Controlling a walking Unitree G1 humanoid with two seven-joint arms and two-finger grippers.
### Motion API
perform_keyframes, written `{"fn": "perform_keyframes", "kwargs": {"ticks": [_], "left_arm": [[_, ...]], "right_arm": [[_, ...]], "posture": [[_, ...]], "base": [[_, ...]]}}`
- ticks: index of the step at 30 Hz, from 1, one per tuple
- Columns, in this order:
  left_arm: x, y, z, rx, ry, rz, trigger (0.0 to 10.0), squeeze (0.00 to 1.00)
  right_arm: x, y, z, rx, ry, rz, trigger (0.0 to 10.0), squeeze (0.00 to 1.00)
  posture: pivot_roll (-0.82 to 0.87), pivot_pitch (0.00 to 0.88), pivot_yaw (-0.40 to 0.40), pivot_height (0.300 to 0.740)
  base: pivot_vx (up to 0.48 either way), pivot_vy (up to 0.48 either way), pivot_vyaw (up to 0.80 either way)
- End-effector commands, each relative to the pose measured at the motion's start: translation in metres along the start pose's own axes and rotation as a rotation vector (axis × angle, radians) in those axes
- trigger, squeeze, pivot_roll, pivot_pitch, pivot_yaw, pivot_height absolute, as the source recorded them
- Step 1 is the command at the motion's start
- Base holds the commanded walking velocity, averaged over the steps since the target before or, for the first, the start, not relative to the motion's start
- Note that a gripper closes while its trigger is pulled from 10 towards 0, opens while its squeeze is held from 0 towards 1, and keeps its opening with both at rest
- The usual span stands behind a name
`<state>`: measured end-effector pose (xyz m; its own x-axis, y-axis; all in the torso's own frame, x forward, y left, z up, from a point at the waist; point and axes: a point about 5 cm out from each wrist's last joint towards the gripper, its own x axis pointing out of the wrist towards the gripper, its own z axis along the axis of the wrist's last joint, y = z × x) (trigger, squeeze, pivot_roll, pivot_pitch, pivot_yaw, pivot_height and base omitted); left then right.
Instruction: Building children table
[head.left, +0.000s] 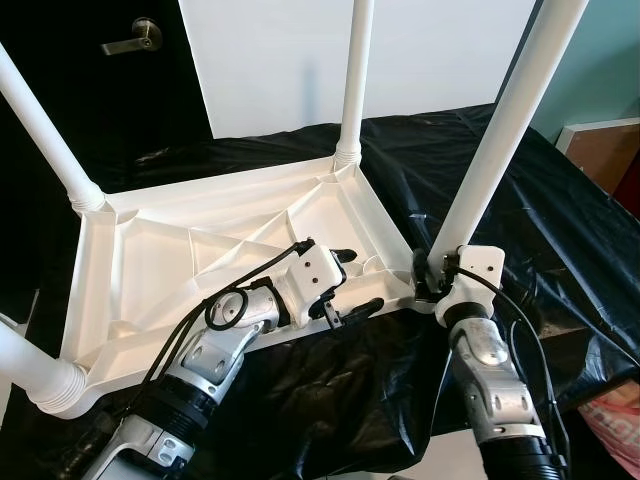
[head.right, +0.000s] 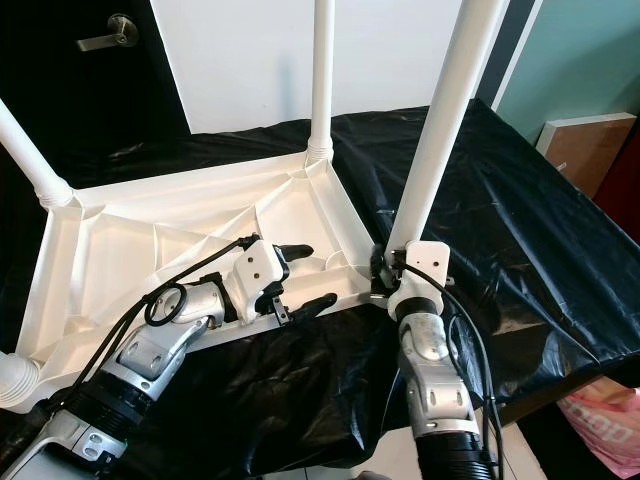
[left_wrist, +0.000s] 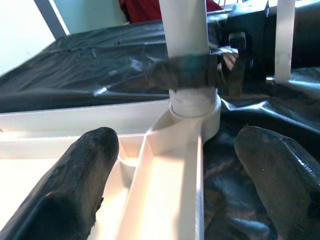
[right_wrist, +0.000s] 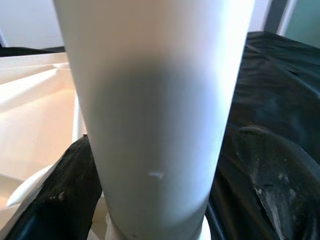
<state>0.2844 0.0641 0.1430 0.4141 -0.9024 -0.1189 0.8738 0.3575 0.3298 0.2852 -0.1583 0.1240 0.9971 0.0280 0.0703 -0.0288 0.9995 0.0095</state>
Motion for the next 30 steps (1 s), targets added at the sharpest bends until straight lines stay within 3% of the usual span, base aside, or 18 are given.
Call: {"fn": "perform_keyframes", "kwargs": {"ticks": [1,3,12,22,23,24,25,27,28,30], "left_arm": [[0.0,-0.003,0.001,0.01,-0.006,-0.045,10.0,0.0],[0.0,-0.004,0.0,0.002,-0.003,-0.049,10.0,0.0],[0.003,-0.005,-0.001,-0.005,-0.004,-0.057,10.0,0.0],[0.005,0.0,0.002,0.006,-0.011,-0.046,10.0,0.0],[0.005,0.002,0.004,0.009,-0.015,-0.042,10.0,0.0],[0.005,0.002,0.004,0.009,-0.015,-0.042,10.0,0.0],[0.006,0.004,0.005,0.011,-0.017,-0.037,10.0,0.0],[0.006,0.005,0.005,0.012,-0.018,-0.035,10.0,0.0],[0.006,0.006,0.005,0.015,-0.019,-0.031,10.0,0.0],[0.006,0.007,0.005,0.016,-0.019,-0.03,10.0,0.0]], "right_arm": [[-0.002,-0.001,-0.001,0.022,0.0,0.026,10.0,1.0],[0.0,-0.004,-0.001,0.021,0.005,0.145,10.0,0.0],[0.011,-0.009,0.002,-0.068,0.028,0.436,10.0,0.0],[0.025,-0.018,0.004,-0.123,0.067,0.579,10.0,0.0],[0.026,-0.02,0.003,-0.135,0.076,0.601,9.2,0.0],[0.026,-0.02,0.003,-0.135,0.076,0.601,9.2,0.0],[0.026,-0.021,0.002,-0.137,0.081,0.606,4.0,0.0],[0.026,-0.022,0.001,-0.138,0.083,0.609,3.7,0.0],[0.025,-0.023,-0.001,-0.141,0.088,0.616,0.0,0.0],[0.025,-0.023,-0.002,-0.142,0.089,0.62,0.0,0.0]], "posture": [[-0.02,0.005,-0.027,0.74],[-0.02,0.0,-0.025,0.74],[-0.02,0.0,-0.019,0.74],[-0.01,0.0,-0.015,0.74],[-0.01,0.0,-0.015,0.74],[-0.01,0.0,-0.015,0.74],[-0.01,0.0,-0.015,0.74],[-0.01,0.0,-0.015,0.74],[-0.02,0.0,-0.009,0.74],[-0.02,0.0,-0.009,0.74]], "base": [[0.0,0.0,0.0],[0.0,0.0,0.0],[0.0,0.0,0.0],[0.0,0.0,0.0],[0.0,0.0,0.0],[0.0,0.0,0.0],[0.0,0.0,0.0],[0.0,0.0,0.0],[0.0,0.0,0.0],[0.0,0.0,0.0]]}}
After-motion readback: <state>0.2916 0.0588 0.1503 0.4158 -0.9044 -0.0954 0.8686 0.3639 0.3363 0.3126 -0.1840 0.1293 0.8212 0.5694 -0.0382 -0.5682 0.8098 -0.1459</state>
